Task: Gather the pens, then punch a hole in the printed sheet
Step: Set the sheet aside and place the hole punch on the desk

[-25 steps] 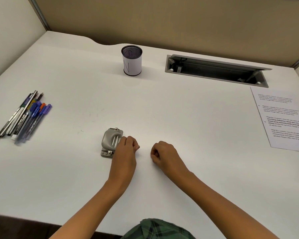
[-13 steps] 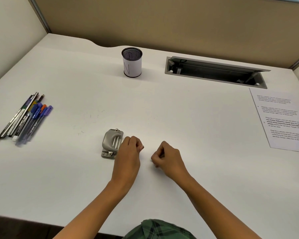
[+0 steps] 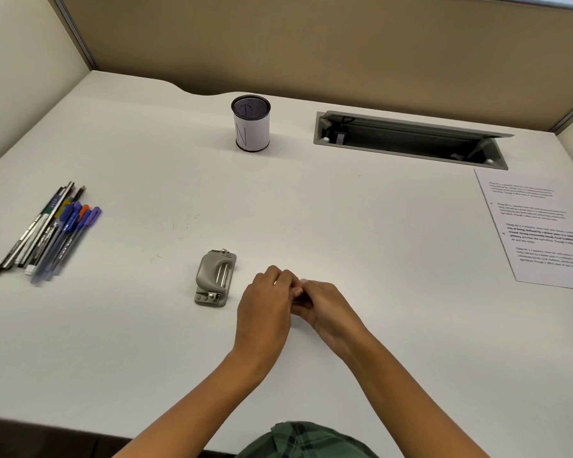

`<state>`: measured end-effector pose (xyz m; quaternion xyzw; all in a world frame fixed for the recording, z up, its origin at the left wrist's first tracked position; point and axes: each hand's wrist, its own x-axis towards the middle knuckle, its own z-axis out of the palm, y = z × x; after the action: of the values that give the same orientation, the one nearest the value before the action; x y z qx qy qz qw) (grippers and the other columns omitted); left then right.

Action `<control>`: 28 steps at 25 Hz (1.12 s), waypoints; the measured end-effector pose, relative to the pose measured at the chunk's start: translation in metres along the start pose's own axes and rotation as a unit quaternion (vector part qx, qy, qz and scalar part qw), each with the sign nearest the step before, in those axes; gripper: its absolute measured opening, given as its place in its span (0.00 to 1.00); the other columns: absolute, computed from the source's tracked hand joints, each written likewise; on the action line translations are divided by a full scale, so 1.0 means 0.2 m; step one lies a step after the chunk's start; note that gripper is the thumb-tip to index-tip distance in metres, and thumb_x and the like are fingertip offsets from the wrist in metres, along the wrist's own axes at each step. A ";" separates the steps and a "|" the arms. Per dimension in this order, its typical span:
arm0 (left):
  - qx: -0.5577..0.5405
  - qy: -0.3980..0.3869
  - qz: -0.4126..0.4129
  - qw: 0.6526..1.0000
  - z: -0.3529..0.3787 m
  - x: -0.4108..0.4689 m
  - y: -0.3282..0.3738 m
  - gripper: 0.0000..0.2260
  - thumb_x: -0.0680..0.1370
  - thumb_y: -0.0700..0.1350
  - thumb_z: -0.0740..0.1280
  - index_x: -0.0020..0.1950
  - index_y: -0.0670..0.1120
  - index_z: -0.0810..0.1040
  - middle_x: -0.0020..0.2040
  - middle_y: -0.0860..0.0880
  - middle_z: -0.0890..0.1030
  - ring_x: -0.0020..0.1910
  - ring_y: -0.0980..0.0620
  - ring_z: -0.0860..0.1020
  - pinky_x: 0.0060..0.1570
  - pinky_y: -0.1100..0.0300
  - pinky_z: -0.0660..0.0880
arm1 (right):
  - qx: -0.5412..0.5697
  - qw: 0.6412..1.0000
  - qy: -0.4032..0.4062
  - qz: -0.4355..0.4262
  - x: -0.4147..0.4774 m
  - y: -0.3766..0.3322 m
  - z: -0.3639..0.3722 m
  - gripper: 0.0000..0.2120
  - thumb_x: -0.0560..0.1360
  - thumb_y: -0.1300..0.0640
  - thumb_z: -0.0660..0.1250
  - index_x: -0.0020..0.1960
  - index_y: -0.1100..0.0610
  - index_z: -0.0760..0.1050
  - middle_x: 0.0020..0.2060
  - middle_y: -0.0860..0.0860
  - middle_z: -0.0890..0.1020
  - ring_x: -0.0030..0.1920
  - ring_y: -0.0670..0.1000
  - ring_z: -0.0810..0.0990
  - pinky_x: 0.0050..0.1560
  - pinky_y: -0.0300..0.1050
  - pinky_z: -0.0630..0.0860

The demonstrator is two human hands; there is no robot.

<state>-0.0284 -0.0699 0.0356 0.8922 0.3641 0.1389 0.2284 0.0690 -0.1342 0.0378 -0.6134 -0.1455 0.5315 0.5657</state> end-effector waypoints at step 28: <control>0.121 0.032 -0.091 0.988 -0.10 0.20 -0.86 0.26 0.79 0.50 0.45 0.75 0.39 0.57 0.76 0.41 0.58 0.76 0.42 0.58 0.74 0.47 0.54 | -0.233 0.962 0.061 -0.124 0.54 -0.74 0.08 0.05 0.72 0.75 0.66 0.45 0.69 0.79 0.36 0.60 0.80 0.32 0.54 0.81 0.44 0.43 0.82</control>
<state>-0.1100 0.0723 -0.0309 0.8715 0.4652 0.1004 0.1186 0.1609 0.0064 0.1142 -0.7369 -0.3056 0.3695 0.4764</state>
